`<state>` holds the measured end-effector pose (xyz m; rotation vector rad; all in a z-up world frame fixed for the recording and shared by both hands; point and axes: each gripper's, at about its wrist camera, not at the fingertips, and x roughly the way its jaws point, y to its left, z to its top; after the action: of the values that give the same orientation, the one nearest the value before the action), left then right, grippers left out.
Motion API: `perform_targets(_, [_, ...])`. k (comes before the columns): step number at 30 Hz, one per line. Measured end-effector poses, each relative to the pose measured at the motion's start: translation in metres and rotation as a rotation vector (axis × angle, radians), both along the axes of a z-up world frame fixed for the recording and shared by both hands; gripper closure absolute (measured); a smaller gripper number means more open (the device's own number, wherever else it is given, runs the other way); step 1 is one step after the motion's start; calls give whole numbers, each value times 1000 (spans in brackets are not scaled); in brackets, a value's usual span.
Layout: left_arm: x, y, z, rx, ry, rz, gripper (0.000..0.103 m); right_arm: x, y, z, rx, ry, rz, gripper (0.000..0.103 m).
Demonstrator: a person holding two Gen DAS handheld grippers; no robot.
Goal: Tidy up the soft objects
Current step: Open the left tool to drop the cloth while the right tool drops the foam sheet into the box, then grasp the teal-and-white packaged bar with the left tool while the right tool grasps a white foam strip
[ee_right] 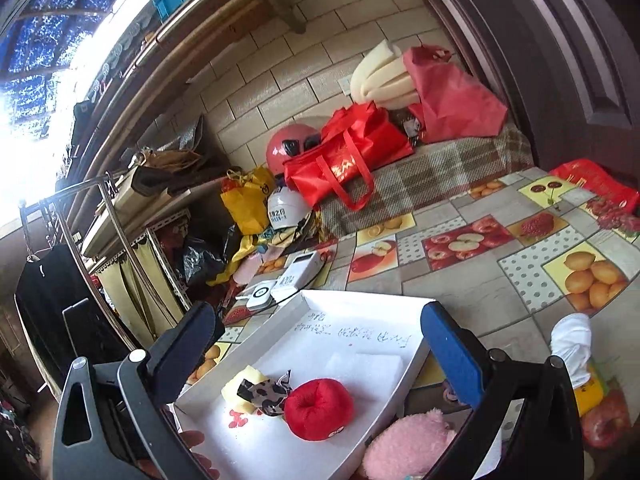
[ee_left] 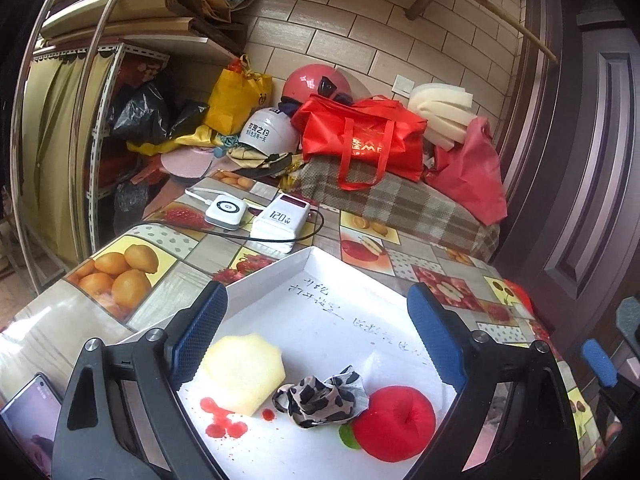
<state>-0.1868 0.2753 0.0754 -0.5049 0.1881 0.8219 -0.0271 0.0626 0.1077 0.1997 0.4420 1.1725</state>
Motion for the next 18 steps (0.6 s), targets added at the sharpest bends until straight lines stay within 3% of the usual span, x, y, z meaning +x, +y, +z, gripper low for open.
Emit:
perform_targets(8, [2, -6, 3, 13, -7, -55, 11, 0, -48, 17, 110, -107, -35, 0])
perform_targets(13, [9, -23, 9, 58, -34, -192, 11, 5, -77, 20, 106, -156, -103, 0])
perform_targets(18, [29, -50, 11, 123, 2, -348, 11, 28, -95, 8, 37, -108, -159, 0])
